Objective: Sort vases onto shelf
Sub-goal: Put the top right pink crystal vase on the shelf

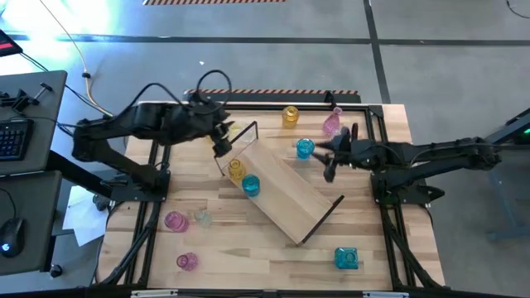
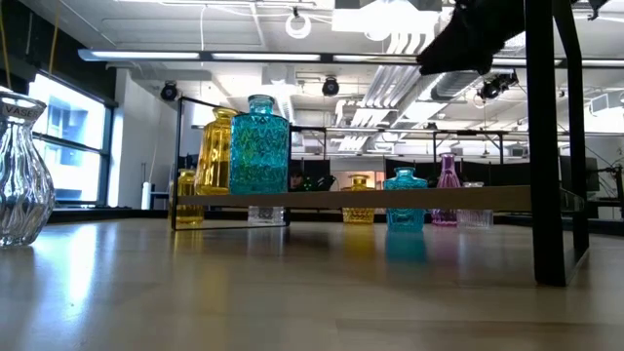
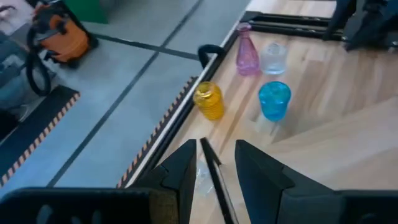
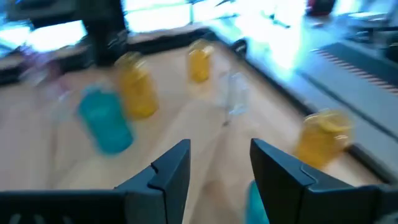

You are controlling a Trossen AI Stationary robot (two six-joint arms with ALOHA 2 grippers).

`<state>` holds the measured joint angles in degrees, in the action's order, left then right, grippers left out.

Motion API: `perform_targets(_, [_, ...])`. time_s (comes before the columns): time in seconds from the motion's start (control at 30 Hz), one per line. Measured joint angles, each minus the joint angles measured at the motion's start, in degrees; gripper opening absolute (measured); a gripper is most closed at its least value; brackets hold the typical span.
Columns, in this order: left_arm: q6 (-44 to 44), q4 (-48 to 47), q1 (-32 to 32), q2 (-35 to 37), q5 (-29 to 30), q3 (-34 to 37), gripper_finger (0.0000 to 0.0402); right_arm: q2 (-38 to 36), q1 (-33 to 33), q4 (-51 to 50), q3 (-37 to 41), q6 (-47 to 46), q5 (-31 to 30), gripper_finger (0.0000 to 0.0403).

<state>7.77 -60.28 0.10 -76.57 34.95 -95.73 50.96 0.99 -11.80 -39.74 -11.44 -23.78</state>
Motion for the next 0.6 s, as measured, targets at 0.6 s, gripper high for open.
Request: perform_targets(0.6, [15.9, -1.31, 0.0, 13.45, 4.62, 23.52, 0.0104, 18.83, -26.88, -32.16, -31.64, 3.62, 9.15, 0.0156])
